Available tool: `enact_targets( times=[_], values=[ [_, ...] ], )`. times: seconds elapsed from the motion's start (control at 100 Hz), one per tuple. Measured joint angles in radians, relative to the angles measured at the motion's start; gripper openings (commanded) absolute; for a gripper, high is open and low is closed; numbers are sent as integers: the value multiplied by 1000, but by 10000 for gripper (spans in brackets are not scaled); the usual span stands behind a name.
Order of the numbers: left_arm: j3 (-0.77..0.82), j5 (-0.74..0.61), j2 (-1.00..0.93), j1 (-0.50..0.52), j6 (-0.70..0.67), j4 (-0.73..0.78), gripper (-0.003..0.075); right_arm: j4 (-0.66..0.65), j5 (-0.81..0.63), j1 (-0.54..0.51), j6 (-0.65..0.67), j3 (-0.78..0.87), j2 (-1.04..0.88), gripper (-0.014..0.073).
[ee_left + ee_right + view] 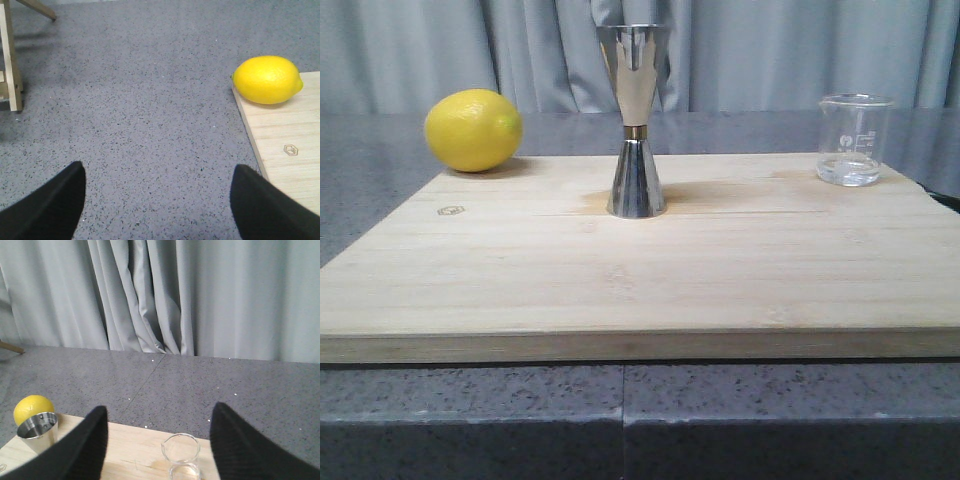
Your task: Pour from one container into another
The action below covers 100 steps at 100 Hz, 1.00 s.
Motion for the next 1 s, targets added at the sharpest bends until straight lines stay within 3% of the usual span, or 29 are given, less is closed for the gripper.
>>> enact_targets(
  times=[0.24, 0.44, 1.0],
  values=[
    [0, -14, 0, 0, 0, 2, 204, 0, 1, 0, 4, 0, 0, -57],
    [0, -14, 0, 0, 0, 2, -19, 0, 1, 0, 6, 0, 0, -72],
    [0, -41, 0, -2, 0, 8, -19, 0, 6, 0, 6, 0, 0, -72]
  ],
)
